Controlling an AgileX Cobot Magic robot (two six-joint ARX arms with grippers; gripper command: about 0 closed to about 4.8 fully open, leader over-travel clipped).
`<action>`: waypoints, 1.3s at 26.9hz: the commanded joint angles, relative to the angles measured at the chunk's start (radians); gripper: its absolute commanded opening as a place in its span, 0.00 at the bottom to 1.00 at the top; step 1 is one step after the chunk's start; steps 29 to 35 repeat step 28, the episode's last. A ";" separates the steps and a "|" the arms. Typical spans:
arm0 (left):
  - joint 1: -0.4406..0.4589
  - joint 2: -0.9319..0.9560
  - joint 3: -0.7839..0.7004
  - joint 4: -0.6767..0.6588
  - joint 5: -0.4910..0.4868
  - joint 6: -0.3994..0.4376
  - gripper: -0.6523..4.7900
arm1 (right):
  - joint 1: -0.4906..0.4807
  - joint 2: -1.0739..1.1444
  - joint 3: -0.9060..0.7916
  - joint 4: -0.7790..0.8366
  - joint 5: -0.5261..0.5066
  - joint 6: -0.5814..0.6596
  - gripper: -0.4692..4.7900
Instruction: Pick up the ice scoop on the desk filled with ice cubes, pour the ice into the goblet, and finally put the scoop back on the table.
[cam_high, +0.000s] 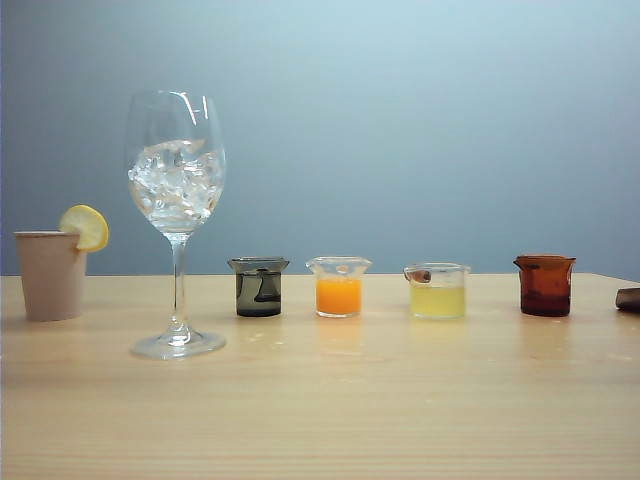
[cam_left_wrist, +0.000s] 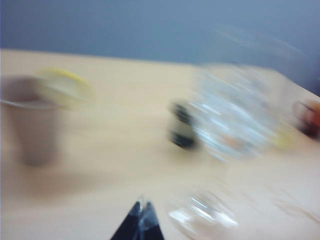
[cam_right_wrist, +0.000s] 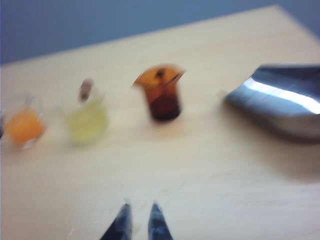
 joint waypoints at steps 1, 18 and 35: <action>0.116 -0.046 0.004 0.013 -0.002 -0.002 0.11 | -0.068 0.003 -0.006 0.032 0.005 -0.002 0.19; 0.219 -0.100 0.004 0.016 0.002 -0.002 0.11 | -0.108 0.003 -0.006 0.030 0.006 -0.002 0.19; 0.219 -0.099 0.004 0.016 0.002 -0.002 0.11 | -0.108 0.003 -0.006 0.030 0.007 -0.002 0.19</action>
